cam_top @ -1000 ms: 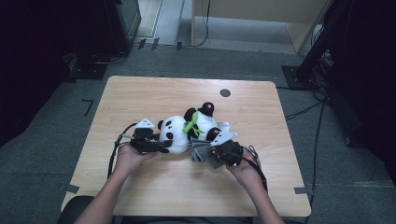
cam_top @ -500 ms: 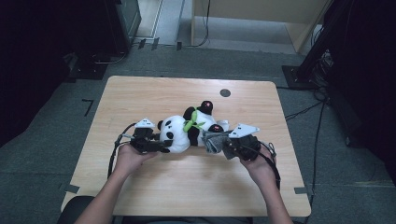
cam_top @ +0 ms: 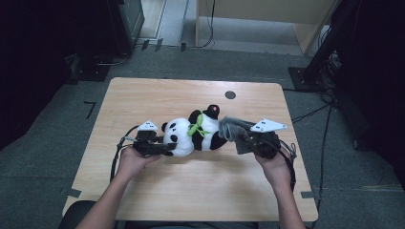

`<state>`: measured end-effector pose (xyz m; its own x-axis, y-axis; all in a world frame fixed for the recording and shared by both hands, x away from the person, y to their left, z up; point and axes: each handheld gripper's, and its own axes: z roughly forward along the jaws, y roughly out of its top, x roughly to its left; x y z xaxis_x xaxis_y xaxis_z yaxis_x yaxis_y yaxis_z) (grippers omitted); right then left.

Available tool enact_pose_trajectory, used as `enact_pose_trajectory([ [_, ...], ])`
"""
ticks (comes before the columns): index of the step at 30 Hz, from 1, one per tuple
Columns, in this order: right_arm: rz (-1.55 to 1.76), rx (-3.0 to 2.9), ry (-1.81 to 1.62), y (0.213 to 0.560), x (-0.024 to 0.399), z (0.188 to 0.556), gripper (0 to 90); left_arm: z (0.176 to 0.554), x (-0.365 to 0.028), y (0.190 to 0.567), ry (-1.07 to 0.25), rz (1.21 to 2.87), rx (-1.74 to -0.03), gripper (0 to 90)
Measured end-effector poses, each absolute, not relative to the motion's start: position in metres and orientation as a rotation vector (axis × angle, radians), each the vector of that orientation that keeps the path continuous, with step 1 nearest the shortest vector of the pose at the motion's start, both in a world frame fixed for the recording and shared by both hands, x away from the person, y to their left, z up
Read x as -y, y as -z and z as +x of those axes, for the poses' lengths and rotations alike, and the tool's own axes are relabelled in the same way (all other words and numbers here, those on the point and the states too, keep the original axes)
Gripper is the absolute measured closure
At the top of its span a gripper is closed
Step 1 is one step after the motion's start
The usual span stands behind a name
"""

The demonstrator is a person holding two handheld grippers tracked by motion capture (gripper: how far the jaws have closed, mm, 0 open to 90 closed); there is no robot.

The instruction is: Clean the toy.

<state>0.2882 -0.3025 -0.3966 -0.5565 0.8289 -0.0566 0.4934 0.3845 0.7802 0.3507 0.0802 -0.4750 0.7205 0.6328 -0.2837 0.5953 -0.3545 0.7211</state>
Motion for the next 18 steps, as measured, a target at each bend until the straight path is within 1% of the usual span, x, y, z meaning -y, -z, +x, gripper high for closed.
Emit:
enact_pose_trajectory([
  [5,1.176,-2.171,-1.055,0.393,0.31,0.293,78.7,0.353,-0.081,0.475,-0.047,2.045,-0.926,47.1],
  [11,1.199,-2.156,-1.054,0.395,0.315,0.299,78.7,0.359,-0.085,0.473,-0.014,2.043,-0.902,47.2],
  [14,1.225,-2.143,-1.056,0.396,0.319,0.302,78.6,0.361,-0.088,0.471,-0.022,2.053,-0.869,47.3],
  [18,1.255,-2.132,-1.055,0.4,0.323,0.306,78.6,0.363,-0.093,0.471,-0.017,2.054,-0.877,47.0],
])
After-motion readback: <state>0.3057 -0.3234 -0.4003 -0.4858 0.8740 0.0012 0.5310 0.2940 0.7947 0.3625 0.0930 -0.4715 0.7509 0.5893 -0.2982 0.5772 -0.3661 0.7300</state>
